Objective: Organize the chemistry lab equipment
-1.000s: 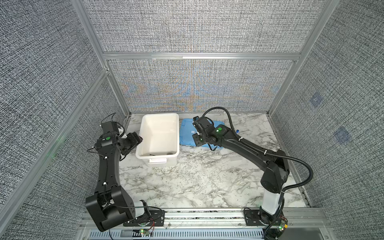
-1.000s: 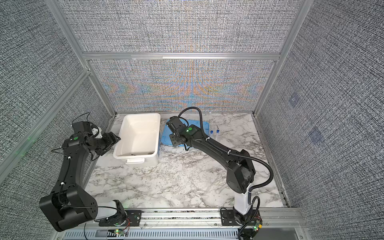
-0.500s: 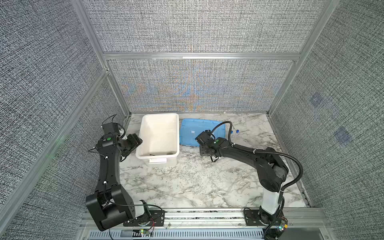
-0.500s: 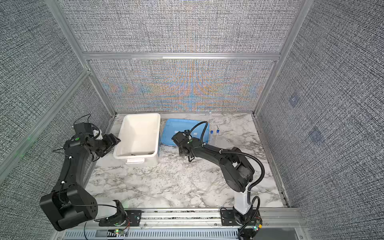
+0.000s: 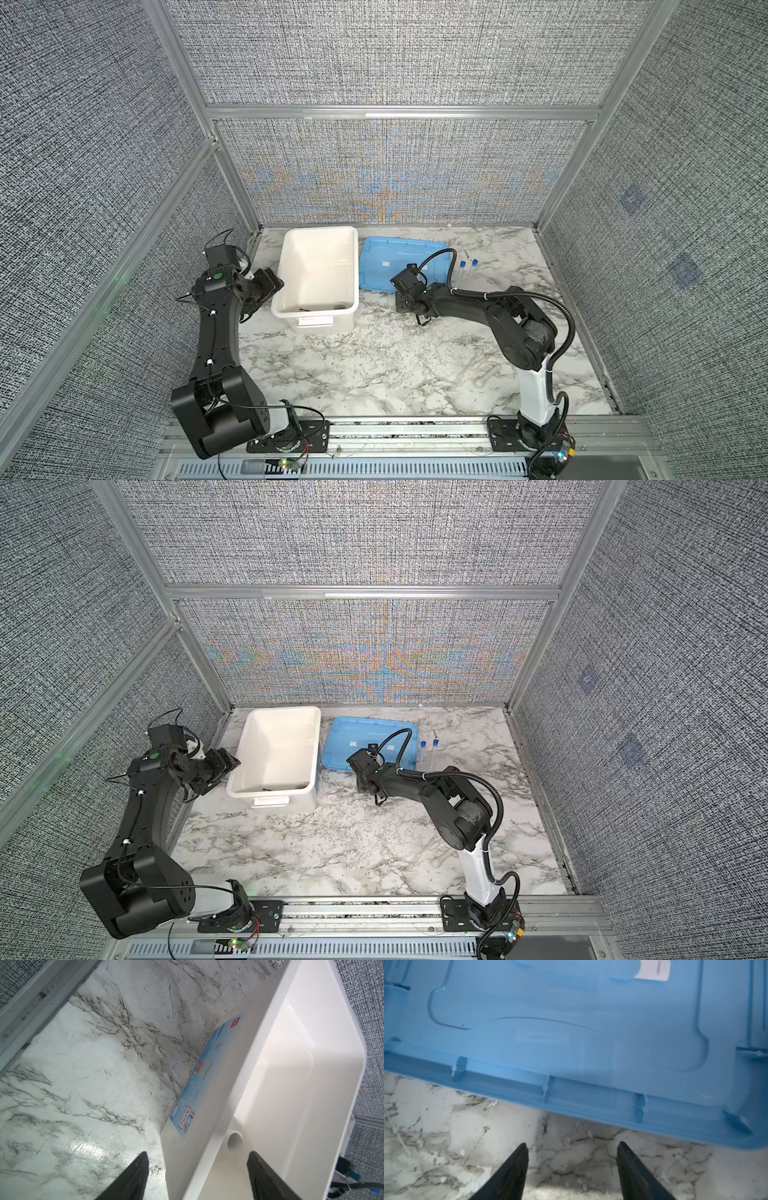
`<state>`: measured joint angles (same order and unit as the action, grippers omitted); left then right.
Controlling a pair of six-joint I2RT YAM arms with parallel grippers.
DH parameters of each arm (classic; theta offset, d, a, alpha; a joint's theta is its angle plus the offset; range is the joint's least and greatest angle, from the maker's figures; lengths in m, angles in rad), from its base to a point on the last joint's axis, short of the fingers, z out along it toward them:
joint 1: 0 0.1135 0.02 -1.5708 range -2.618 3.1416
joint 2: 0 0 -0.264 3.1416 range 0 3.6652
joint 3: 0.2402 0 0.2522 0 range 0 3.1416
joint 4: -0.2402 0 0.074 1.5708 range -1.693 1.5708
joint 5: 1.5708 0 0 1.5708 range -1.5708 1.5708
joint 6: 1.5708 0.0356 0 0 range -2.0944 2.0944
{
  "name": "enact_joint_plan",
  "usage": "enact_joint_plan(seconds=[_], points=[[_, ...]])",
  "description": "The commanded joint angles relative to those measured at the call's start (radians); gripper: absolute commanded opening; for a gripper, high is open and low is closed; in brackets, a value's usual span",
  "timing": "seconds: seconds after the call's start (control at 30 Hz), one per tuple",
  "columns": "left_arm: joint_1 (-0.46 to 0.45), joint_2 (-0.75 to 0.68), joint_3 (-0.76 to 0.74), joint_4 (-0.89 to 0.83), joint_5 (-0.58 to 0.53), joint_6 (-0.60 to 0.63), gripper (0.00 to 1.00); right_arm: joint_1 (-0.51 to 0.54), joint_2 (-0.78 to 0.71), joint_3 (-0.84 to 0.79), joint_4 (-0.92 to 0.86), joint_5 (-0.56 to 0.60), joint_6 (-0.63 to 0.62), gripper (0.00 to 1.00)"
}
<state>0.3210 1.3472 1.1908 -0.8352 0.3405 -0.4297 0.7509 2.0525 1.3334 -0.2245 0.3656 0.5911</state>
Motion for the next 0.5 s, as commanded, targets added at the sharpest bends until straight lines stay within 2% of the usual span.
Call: enact_joint_plan(seconds=[0.0,0.17,0.3,0.47], points=[[0.0,-0.009,-0.002,0.001,-0.003,0.005,0.77,-0.005,0.035,0.016,0.055,0.056,-0.031,0.67],[0.0,-0.017,0.0,-0.008,-0.003,0.012,0.77,-0.019,0.084,0.046,0.107,0.056,-0.08,0.67],[-0.001,-0.035,-0.001,-0.013,-0.035,0.009,0.76,-0.032,0.109,0.092,0.097,0.029,-0.121,0.67],[0.0,-0.031,-0.002,-0.008,-0.013,0.017,0.73,-0.044,0.11,0.121,0.082,0.03,-0.151,0.67]])
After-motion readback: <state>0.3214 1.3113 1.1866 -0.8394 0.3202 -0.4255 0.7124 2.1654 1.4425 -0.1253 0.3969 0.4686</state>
